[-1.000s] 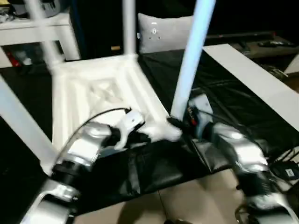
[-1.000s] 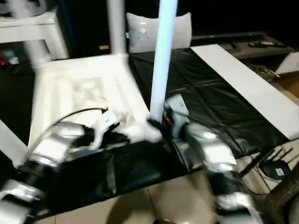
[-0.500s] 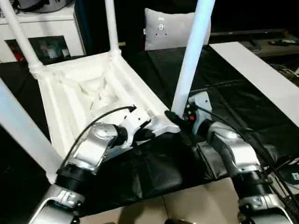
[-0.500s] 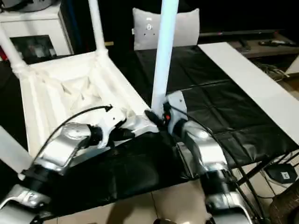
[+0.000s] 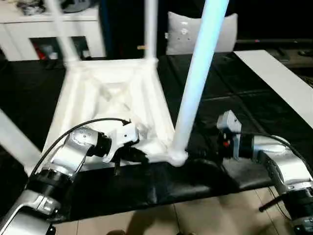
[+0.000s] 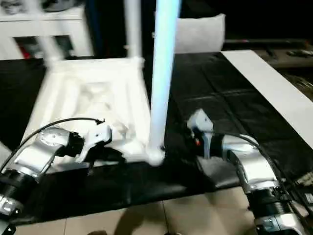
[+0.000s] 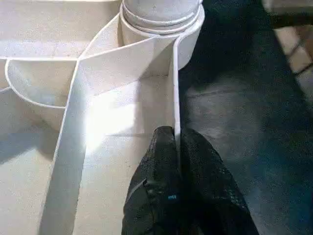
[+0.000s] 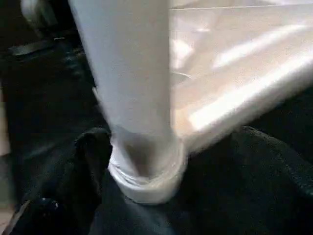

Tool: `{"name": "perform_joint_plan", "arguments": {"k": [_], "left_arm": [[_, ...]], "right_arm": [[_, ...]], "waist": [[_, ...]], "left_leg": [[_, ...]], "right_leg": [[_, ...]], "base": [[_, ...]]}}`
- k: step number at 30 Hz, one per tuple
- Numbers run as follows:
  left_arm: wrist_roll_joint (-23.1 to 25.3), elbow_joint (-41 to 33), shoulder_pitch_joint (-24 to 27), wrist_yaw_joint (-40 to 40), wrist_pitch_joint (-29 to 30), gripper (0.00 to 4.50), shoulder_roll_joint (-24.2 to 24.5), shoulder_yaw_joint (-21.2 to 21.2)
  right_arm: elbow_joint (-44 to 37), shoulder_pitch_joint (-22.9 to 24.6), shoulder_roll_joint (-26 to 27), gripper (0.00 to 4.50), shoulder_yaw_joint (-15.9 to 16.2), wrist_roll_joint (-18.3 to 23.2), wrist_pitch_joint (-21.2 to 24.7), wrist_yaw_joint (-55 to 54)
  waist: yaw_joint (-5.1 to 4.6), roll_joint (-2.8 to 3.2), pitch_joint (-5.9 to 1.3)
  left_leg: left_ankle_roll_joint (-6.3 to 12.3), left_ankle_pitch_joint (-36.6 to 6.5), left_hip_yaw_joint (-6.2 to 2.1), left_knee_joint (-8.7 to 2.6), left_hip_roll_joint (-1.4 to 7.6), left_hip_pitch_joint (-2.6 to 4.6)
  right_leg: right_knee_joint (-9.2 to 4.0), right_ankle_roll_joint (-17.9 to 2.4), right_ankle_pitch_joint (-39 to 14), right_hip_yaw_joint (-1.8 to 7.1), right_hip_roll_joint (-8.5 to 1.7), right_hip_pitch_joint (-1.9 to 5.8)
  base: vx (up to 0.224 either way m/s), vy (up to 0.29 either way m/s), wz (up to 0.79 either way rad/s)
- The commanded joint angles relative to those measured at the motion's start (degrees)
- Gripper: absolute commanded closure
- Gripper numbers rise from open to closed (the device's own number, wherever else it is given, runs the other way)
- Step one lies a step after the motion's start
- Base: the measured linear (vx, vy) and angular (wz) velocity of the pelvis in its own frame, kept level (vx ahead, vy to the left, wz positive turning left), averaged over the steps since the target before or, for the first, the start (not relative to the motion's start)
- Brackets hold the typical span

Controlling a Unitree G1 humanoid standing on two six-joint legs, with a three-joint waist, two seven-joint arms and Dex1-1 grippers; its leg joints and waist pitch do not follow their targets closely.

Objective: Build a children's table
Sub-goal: Rotate leg to tighten

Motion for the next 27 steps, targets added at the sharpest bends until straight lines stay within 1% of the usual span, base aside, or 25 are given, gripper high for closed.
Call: {"name": "perform_joint_plan", "arguments": {"k": [1, 2, 3, 4, 5, 6, 7, 8, 9, 10, 13, 14, 15, 17, 19, 20, 21, 23, 24, 26, 27], "left_arm": [[-0.4, 1.0, -2.1, -4.8, -3.5, 4.5, -0.7, -3.0], [0.0, 1.8, -2.6, -5.6, -4.3, 4.5, -0.6, -3.5], [0.2, 2.3, -2.8, -6.0, -4.8, 4.5, -0.5, -3.8], [0.9, 2.8, -3.3, -6.4, -5.5, 4.5, -0.3, -4.6], [1.0, 2.9, -3.4, -6.5, -5.8, 4.5, -0.2, -4.8], [1.2, 3.2, -3.6, -6.9, -6.3, 4.5, 0.0, -5.3], [1.2, 3.4, -3.7, -7.2, -6.6, 4.5, -0.1, -5.3], [1.2, 3.5, -3.7, -7.4, -6.8, 4.5, -0.2, -5.2], [1.2, 3.5, -3.7, -7.5, -6.8, 4.5, -0.3, -5.2], [1.1, 3.5, -3.7, -7.8, -7.0, 4.5, -0.4, -5.2], [1.1, 4.5, -4.2, -8.2, -8.0, 4.5, -0.6, -5.3], [1.1, 4.9, -4.3, -8.4, -8.4, 4.5, -0.6, -5.4], [1.1, 5.1, -4.4, -8.5, -8.7, 4.5, -0.6, -5.5], [1.0, 5.2, -4.5, -8.5, -8.9, 4.5, -0.6, -5.6], [1.0, 5.5, -4.6, -8.5, -9.2, 4.5, -0.6, -5.7], [1.0, 5.5, -4.6, -8.5, -9.2, 4.5, -0.6, -5.7], [0.9, 5.8, -4.7, -8.5, -9.3, 4.5, -0.6, -5.7], [0.9, 5.9, -4.7, -8.5, -9.3, 4.5, -0.6, -5.7], [0.6, 6.1, -4.7, -8.3, -9.0, 4.5, -0.8, -5.2], [0.4, 6.3, -4.6, -8.0, -8.6, 4.5, -1.1, -4.8], [-0.2, 6.5, -4.6, -6.7, -7.1, 4.5, -1.6, -3.9]], "right_arm": [[-0.1, -0.9, -1.9, 0.53, 1.1, 0.6, -1.6, 4.8], [0.5, -1.2, -2.3, 0.53, 1.5, 0.6, -2.2, 6.1], [0.9, -1.4, -2.4, 0.53, 1.8, 0.6, -2.6, 6.9], [1.5, -2.0, -2.5, 0.81, 2.4, 0.2, -3.1, 7.5], [1.6, -2.1, -2.5, 0.81, 2.6, 0.2, -3.1, 7.7], [1.6, -2.4, -2.4, 0.88, 3.0, 0.4, -2.5, 8.5], [1.3, -2.4, -2.4, 0.93, 3.3, 0.7, -1.9, 9.3], [1.1, -2.4, -2.4, 1.02, 3.6, 0.8, -1.3, 9.8], [1.0, -2.4, -2.3, 1.12, 3.8, 1.0, -0.9, 10.2], [1.1, -2.4, -2.2, 1.3, 4.0, 1.1, -0.4, 10.6], [2.0, -2.8, -2.0, 1.42, 4.4, 1.5, 0.2, 11.6], [2.3, -3.0, -2.0, 1.63, 4.5, 1.5, 0.2, 12.0], [2.6, -3.1, -2.0, 1.7, 4.6, 1.6, 0.4, 12.4], [2.9, -3.1, -2.0, 1.73, 4.7, 1.6, 0.6, 12.7], [3.2, -3.3, -1.9, 2.04, 4.8, 1.7, 0.8, 13.0], [3.2, -3.3, -1.9, 2.04, 4.8, 1.7, 0.8, 13.0], [3.1, -3.3, -1.9, 2.16, 5.0, 1.9, 1.3, 13.4], [3.1, -3.2, -1.9, 2.22, 5.0, 1.9, 1.4, 13.4], [2.7, -3.0, -1.8, 2.43, 5.1, 2.1, 2.0, 13.6], [2.5, -2.8, -1.6, 2.5, 4.9, 2.4, 2.5, 13.7], [1.5, -2.3, -0.8, 2.53, 4.4, 3.4, 4.1, 13.0]], "waist": [[-0.25, -0.16, -4.04], [-0.02, -0.31, -4.07], [0.03, -0.27, -4.12], [0.01, -0.58, -4.11], [-0.06, -0.59, -3.98], [0.0, -0.55, -3.91], [0.02, -0.63, -3.91], [0.01, -0.67, -3.93], [0.07, -0.6, -3.96], [0.02, -0.71, -4.04], [0.08, -0.7, -4.16], [0.1, -0.7, -4.17], [0.14, -0.61, -4.19], [0.18, -0.71, -4.18], [0.24, -0.77, -4.17], [0.27, -0.73, -4.15], [0.3, -0.71, -4.12], [0.34, -0.7, -4.12], [0.41, -0.69, -4.15], [0.5, -0.7, -4.15], [0.54, -0.7, -4.18]], "left_leg": [[4.92, -6.0, 0.18, -4.01, 2.39, 0.41], [4.94, -6.3, 0.29, -3.97, 2.49, 0.57], [4.79, -6.2, 0.27, -3.99, 2.56, 0.58], [4.66, -5.9, 0.15, -4.06, 2.61, 0.19], [4.6, -6.3, 0.16, -4.07, 2.49, 0.05], [4.29, -6.9, 0.17, -4.1, 2.4, 0.14], [4.0, -7.2, 0.15, -4.11, 2.38, 0.22], [3.95, -6.9, 0.15, -4.13, 2.4, 0.14], [3.91, -6.7, 0.14, -4.11, 2.42, 0.14], [3.81, -6.2, 0.06, -4.14, 2.54, 0.0], [3.77, -5.5, 0.05, -4.1, 2.59, -0.07], [3.88, -5.4, 0.06, -4.07, 2.53, -0.12], [3.96, -5.5, 0.08, -4.03, 2.51, -0.16], [3.82, -5.4, 0.09, -4.04, 2.52, -0.21], [3.64, -5.5, 0.09, -4.05, 2.52, -0.22], [3.63, -5.5, 0.11, -4.04, 2.5, -0.18], [3.58, -5.6, 0.13, -4.06, 2.49, -0.12], [3.55, -5.6, 0.12, -4.06, 2.52, -0.14], [3.49, -5.6, 0.08, -4.1, 2.62, -0.1], [3.43, -5.6, 0.12, -4.08, 2.59, -0.13], [3.39, -5.4, 0.13, -4.07, 2.58, -0.13]], "right_leg": [[-4.28, -7.1, -19.1, 3.93, -3.93, 3.67], [-4.32, -7.3, -19.1, 4.04, -4.0, 3.54], [-4.09, -7.6, -18.5, 4.12, -4.07, 3.61], [-3.79, -7.9, -18.0, 4.1, -4.15, 3.81], [-3.92, -7.6, -19.0, 4.03, -4.09, 3.84], [-4.3, -6.7, -21.4, 3.94, -4.19, 3.87], [-4.44, -6.0, -22.8, 3.93, -4.26, 3.9], [-4.46, -5.8, -22.9, 3.94, -4.27, 3.95], [-4.45, -5.7, -22.8, 3.95, -4.27, 3.92], [-4.24, -5.9, -21.8, 3.92, -4.19, 3.98], [-3.97, -6.3, -20.2, 3.98, -4.23, 3.99], [-3.98, -6.4, -20.0, 3.96, -4.21, 4.03], [-3.99, -6.5, -20.0, 3.9, -4.21, 4.05], [-3.95, -6.4, -20.0, 3.9, -4.22, 4.11], [-4.03, -6.0, -20.7, 3.89, -4.26, 4.11], [-4.08, -6.0, -20.9, 3.88, -4.25, 4.07], [-4.19, -5.7, -21.4, 3.85, -4.2, 4.02], [-4.18, -5.7, -21.5, 3.85, -4.24, 4.03], [-4.07, -5.8, -21.0, 3.86, -4.22, 4.0], [-4.08, -5.8, -21.0, 3.87, -4.26, 4.03], [-4.06, -5.9, -20.9, 3.88, -4.24, 4.05]], "base": [[0.0, 0.0, 0.0], [0.0, 0.0, 0.0], [0.0, 0.0, 0.0], [0.0, 0.0, 0.0], [0.0, 0.0, 0.0], [0.0, 0.0, 0.0], [0.0, 0.0, 0.0], [0.0, 0.0, 0.0], [0.0, 0.0, 0.0], [0.0, 0.0, 0.0], [0.0, 0.0, 0.0], [0.0, 0.0, 0.0], [0.0, 0.0, 0.0], [0.0, 0.0, 0.0], [0.0, 0.0, 0.0], [0.0, 0.0, 0.0], [0.0, 0.0, 0.0], [0.0, 0.0, 0.0], [0.0, 0.0, 0.0], [0.0, 0.0, 0.0], [0.0, 0.0, 0.0]]}}
